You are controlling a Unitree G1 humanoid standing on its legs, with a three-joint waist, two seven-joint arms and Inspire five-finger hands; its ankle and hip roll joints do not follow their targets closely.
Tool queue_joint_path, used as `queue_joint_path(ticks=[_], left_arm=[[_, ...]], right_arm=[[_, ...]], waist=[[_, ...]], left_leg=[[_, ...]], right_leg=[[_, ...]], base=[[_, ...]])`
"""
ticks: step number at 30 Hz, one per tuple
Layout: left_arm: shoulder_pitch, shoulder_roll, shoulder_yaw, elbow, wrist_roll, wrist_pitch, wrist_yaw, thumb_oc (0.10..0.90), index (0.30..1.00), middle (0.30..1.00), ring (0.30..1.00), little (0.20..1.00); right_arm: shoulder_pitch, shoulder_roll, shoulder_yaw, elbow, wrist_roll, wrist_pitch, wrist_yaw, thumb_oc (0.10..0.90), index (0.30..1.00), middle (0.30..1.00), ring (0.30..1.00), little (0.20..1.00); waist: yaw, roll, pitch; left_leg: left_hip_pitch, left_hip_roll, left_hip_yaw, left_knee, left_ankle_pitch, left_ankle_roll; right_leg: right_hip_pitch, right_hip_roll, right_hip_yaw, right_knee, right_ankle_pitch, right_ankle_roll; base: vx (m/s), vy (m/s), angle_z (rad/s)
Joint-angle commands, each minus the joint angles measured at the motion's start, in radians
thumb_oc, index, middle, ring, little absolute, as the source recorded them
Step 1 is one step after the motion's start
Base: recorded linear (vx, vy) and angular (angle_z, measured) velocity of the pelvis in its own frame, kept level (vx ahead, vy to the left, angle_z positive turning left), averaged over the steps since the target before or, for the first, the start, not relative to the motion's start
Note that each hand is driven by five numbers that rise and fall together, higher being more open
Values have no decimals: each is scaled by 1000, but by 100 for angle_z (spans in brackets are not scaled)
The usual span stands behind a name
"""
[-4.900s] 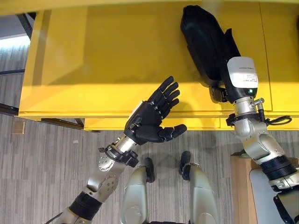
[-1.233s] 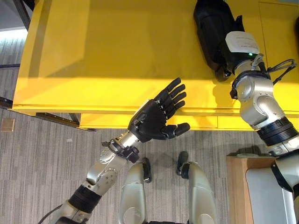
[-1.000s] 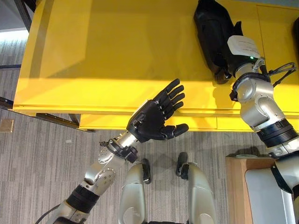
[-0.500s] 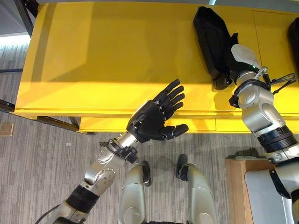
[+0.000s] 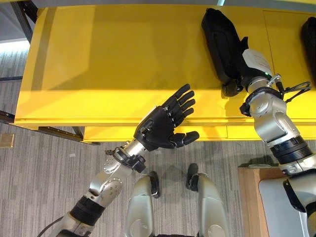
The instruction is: Move parts from the plastic box to the shelf.
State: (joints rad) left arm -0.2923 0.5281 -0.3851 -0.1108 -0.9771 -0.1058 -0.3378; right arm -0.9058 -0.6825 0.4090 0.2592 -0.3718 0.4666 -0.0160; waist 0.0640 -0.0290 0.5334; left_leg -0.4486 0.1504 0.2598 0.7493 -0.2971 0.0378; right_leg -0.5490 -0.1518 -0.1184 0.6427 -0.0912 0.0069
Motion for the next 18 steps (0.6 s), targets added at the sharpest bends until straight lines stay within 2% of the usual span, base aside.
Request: queue_joint_path(ticks=[1, 4, 8, 18], left_arm=[[-19, -50, 13, -197, -25, -60, -28, 900, 1000, 1000, 1000, 1000], [-22, -55, 13, -198, -29, -57, -24, 900, 1000, 1000, 1000, 1000], [-19, -60, 13, -206, -29, -62, -17, 900, 1000, 1000, 1000, 1000], [-13, -57, 3, -211, -34, -78, -7, 900, 1000, 1000, 1000, 1000]], right_arm=[[40, 12, 8, -57, 53, -95, -80, 900, 1000, 1000, 1000, 1000], [34, 16, -6, -68, 18, -116, -109, 900, 1000, 1000, 1000, 1000], [41, 11, -27, -122, -102, -139, -129, 900, 1000, 1000, 1000, 1000], [65, 20, -48, -191, -166, -193, -265, 900, 1000, 1000, 1000, 1000]], waist=[[13, 27, -13], [12, 32, -13], [7, 38, -13], [-2, 45, -13]], left_leg=[[22, -28, -56, -120, 56, -15], [25, -33, -57, -120, 54, -14], [27, -38, -57, -127, 57, -12], [35, -41, -53, -125, 48, -11]], right_leg=[[83, 3, -23, 118, -166, 1], [84, 2, -21, 120, -168, 2], [82, 3, -16, 115, -165, 2], [87, 3, -10, 113, -170, 5]], base=[[12, 36, -2], [14, 41, -5], [5, 28, -2], [0, 0, 0]])
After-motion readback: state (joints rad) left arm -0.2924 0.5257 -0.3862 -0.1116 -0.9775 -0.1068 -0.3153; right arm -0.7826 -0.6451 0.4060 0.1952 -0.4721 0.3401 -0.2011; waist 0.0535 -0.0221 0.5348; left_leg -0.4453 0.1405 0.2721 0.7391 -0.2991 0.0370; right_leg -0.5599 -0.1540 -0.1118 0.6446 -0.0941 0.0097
